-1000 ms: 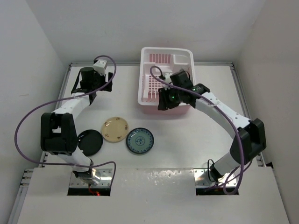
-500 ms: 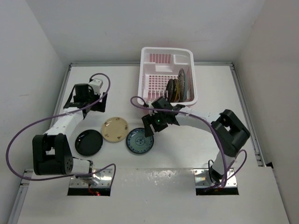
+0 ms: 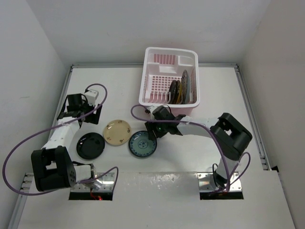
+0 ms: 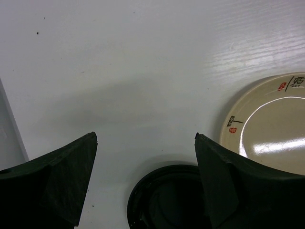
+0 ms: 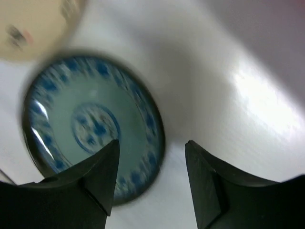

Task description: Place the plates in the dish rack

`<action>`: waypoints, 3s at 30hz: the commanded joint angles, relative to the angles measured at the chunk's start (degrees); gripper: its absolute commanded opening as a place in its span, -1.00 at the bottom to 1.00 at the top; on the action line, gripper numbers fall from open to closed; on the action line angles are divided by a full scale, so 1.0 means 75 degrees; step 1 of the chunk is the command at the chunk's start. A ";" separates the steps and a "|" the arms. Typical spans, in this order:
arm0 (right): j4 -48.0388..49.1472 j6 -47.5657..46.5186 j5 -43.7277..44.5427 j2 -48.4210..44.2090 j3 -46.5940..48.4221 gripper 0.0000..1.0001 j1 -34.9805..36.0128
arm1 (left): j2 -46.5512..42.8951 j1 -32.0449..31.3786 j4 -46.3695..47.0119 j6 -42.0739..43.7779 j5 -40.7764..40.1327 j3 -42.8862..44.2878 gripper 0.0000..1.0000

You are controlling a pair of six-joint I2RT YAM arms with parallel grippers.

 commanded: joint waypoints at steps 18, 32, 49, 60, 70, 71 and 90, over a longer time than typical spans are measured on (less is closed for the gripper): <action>-0.0235 0.0395 0.0387 0.0058 -0.0634 -0.16 0.0565 | -0.0359 -0.0100 0.0073 0.0186 0.0688 -0.0225 0.74; -0.2014 0.0116 0.0973 -0.1767 -0.0098 -1.00 0.0565 | -0.0347 -0.0263 0.0646 -0.0037 0.1121 -0.0366 0.74; -0.4976 0.0536 0.5626 -0.0673 0.5832 -1.00 -0.0712 | 0.1550 -0.0791 0.3060 -0.0563 0.0830 0.0674 0.74; -0.6856 0.0618 1.0054 0.2413 0.9056 -1.00 -0.0701 | 0.3965 -0.1014 0.3588 -0.0577 0.0395 0.3043 0.72; -0.6786 0.0477 1.0817 0.3082 0.8858 -1.00 -0.0595 | 0.4305 -0.0475 0.3823 -0.0564 0.0559 0.3056 0.72; -0.6786 0.0466 1.0805 0.3129 0.8846 -1.00 -0.0572 | 0.4305 -0.0475 0.3823 -0.0564 0.0652 0.2986 0.72; -0.6503 -0.0438 1.1370 0.4301 0.8717 -1.00 -0.0361 | 0.4024 -0.0112 0.4316 -0.0564 0.0805 0.2259 0.72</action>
